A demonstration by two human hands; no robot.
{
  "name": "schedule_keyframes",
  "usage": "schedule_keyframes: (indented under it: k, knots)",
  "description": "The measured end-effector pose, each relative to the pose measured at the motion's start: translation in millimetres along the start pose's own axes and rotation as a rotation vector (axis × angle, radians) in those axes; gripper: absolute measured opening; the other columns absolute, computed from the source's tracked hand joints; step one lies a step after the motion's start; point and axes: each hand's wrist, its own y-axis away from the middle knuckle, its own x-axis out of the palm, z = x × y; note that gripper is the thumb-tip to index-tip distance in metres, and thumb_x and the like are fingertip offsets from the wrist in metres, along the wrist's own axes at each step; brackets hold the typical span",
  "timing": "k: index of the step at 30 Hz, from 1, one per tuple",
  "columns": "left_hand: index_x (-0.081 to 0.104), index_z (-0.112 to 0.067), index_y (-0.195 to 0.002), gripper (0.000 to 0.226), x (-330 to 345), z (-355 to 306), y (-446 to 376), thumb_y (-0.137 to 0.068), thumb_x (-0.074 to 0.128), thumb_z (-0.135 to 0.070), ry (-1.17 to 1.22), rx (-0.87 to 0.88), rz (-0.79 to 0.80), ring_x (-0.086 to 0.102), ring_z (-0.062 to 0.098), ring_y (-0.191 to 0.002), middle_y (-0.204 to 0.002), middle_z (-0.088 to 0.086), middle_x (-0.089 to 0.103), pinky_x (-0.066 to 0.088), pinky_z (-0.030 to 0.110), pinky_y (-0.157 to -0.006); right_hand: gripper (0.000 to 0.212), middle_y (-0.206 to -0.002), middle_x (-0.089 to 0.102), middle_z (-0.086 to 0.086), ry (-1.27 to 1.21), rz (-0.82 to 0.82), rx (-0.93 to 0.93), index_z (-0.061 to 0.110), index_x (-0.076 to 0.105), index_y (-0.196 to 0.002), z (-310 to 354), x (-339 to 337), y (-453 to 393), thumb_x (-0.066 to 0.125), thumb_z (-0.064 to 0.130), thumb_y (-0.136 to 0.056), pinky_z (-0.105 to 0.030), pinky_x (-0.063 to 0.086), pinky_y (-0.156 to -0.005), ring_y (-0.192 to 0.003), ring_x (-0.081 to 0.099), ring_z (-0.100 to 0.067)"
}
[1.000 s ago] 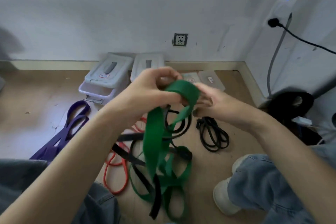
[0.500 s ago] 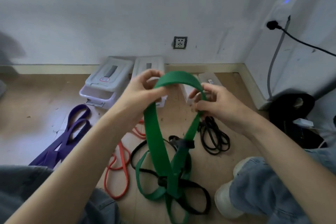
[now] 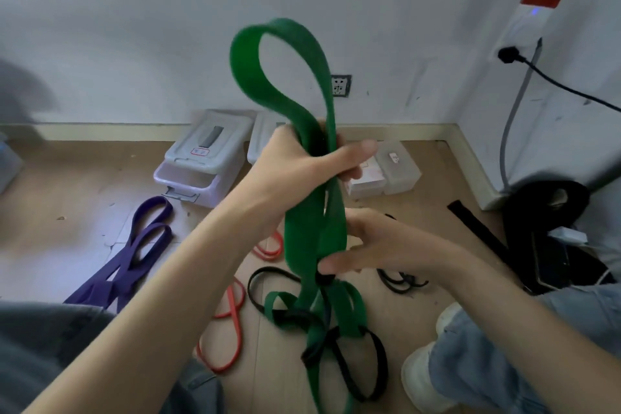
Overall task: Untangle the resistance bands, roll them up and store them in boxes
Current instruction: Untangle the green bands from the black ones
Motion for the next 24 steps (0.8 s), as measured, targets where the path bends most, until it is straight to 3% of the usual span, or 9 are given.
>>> schedule_keyframes:
  k: [4, 6, 10, 13, 16, 19, 21, 23, 24]
  knots:
    - [0.063, -0.024, -0.074, 0.014, 2.6, 14.8, 3.9, -0.072, 0.076, -0.027, -0.173, -0.091, -0.042, 0.064, 0.002, -0.056, -0.058, -0.011, 0.066, 0.053, 0.017, -0.058, 0.023, -0.094, 0.069, -0.004, 0.417, -0.154, 0.17, 0.007, 0.064, -0.098, -20.1, -3.6, -3.6, 0.071, 0.017, -0.079, -0.039, 0.05, -0.086, -0.09, 0.063, -0.02]
    - [0.064, -0.024, -0.08, 0.012, 4.8, 25.6, 6.7, -0.075, 0.075, -0.025, -0.211, -0.095, -0.028, 0.062, -0.001, -0.055, -0.057, -0.013, 0.066, 0.048, 0.014, -0.056, 0.016, -0.089, 0.071, 0.001, 0.39, -0.187, 0.151, 0.011, 0.069, -0.092, -24.4, -4.1, -1.9, 0.073, 0.014, -0.077, -0.033, 0.052, -0.083, -0.087, 0.065, -0.012]
    - [0.062, -0.013, -0.076, 0.025, -11.8, 35.6, 0.2, -0.076, 0.069, -0.037, 0.222, -0.346, -0.26, 0.057, 0.01, -0.056, -0.06, -0.005, 0.063, 0.046, 0.023, -0.059, 0.035, -0.087, 0.073, 0.007, -0.183, -0.105, 0.066, 0.035, 0.061, -0.101, -6.8, -1.8, -2.1, 0.076, 0.017, -0.074, -0.016, 0.051, -0.069, -0.084, 0.069, -0.008]
    - [0.052, -0.016, -0.065, 0.03, -13.4, 37.8, -5.4, -0.082, 0.067, -0.037, 0.629, -0.449, -0.322, 0.055, 0.014, -0.057, -0.062, 0.0, 0.059, 0.048, 0.026, -0.063, 0.059, -0.1, 0.071, 0.009, -0.2, -0.1, 0.132, 0.039, 0.05, -0.12, -6.0, -1.5, -2.2, 0.079, 0.021, -0.072, -0.019, 0.05, -0.076, -0.095, 0.067, -0.007]
    - [0.052, -0.018, -0.063, 0.034, 0.0, 41.7, -6.4, -0.081, 0.065, -0.044, 0.74, -0.498, -0.225, 0.058, 0.014, -0.058, -0.062, -0.001, 0.061, 0.049, 0.024, -0.064, 0.04, -0.1, 0.067, 0.017, -0.058, -0.009, 0.217, 0.04, 0.06, -0.109, -11.5, 19.9, -7.8, 0.078, 0.032, -0.074, -0.019, 0.049, -0.082, -0.096, 0.062, 0.0]
    - [0.06, -0.015, -0.086, 0.042, -7.1, 54.0, -7.9, -0.071, 0.067, -0.053, 0.63, -0.423, -0.153, 0.067, 0.015, -0.076, -0.081, 0.001, 0.069, 0.056, 0.028, -0.074, 0.021, -0.078, 0.07, 0.014, -0.175, -0.207, 0.141, 0.042, 0.068, -0.078, -2.4, 20.9, -10.2, 0.08, 0.028, -0.069, -0.019, 0.052, -0.068, -0.077, 0.066, 0.0]
    - [0.057, -0.022, -0.112, 0.051, -14.4, 67.6, -1.3, -0.072, 0.066, -0.053, 0.341, -0.39, 0.067, 0.064, 0.011, -0.101, -0.107, -0.007, 0.068, 0.05, 0.031, -0.093, 0.026, -0.076, 0.072, 0.01, -0.332, -0.36, 0.11, 0.032, 0.069, -0.08, 5.2, 1.5, -6.2, 0.08, 0.035, -0.058, -0.026, 0.052, -0.067, -0.075, 0.068, -0.006]
    - [0.055, -0.042, -0.117, 0.038, -3.9, 89.2, 18.1, -0.081, 0.066, -0.035, 0.113, -0.382, 0.366, 0.059, -0.001, -0.108, -0.114, -0.024, 0.064, 0.049, 0.02, -0.09, 0.038, -0.073, 0.07, 0.004, -0.456, -0.42, 0.039, 0.017, 0.065, -0.089, 15.5, -16.7, -3.4, 0.078, 0.033, -0.057, -0.023, 0.046, -0.054, -0.066, 0.067, -0.01]
    - [0.058, -0.044, -0.113, 0.036, 5.8, 98.7, 27.9, -0.082, 0.067, -0.026, 0.082, -0.38, 0.442, 0.06, -0.001, -0.105, -0.11, -0.025, 0.065, 0.05, 0.018, -0.085, 0.038, -0.072, 0.069, 0.001, -0.474, -0.421, 0.017, 0.011, 0.063, -0.091, 20.8, -20.5, -3.0, 0.077, 0.029, -0.06, -0.02, 0.041, -0.046, -0.062, 0.065, -0.01]
